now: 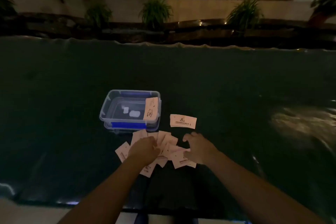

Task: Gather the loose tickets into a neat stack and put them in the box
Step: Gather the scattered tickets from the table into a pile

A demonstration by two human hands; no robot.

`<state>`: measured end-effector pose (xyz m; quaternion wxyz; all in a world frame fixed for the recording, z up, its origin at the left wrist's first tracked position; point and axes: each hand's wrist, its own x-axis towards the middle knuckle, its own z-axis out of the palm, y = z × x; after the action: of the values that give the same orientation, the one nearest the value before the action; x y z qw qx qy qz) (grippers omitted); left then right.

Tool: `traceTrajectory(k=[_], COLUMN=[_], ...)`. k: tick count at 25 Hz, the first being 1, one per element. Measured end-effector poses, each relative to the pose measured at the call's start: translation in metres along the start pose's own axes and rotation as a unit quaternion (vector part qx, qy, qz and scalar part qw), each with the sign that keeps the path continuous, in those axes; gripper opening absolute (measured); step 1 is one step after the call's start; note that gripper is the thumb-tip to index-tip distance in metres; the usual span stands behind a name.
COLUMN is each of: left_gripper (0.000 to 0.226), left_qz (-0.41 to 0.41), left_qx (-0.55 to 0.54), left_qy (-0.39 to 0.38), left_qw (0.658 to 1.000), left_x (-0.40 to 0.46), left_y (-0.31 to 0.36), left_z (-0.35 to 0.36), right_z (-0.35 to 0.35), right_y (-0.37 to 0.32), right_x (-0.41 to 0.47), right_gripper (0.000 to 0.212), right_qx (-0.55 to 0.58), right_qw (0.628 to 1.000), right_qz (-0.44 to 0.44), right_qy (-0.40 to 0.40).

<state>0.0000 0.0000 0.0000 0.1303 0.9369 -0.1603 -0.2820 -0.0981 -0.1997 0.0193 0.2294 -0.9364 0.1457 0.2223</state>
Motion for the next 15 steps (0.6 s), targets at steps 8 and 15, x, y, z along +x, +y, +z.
traceTrajectory(k=[8, 15], left_gripper=[0.037, 0.017], left_qz=[-0.123, -0.108], left_qx=[-0.077, -0.139], left_qy=[0.052, 0.011], left_qw=[0.988, 0.984], left_x=[-0.012, -0.013], left_y=[-0.012, -0.027], left_z=[0.033, 0.047], right_z=[0.028, 0.040], right_y=[0.021, 0.011], right_x=[0.016, 0.025], right_gripper=[0.104, 0.081], right_qx=[-0.071, -0.083], right_qw=[0.993, 0.992], right_qz=[-0.028, -0.045], right_qy=[-0.093, -0.085])
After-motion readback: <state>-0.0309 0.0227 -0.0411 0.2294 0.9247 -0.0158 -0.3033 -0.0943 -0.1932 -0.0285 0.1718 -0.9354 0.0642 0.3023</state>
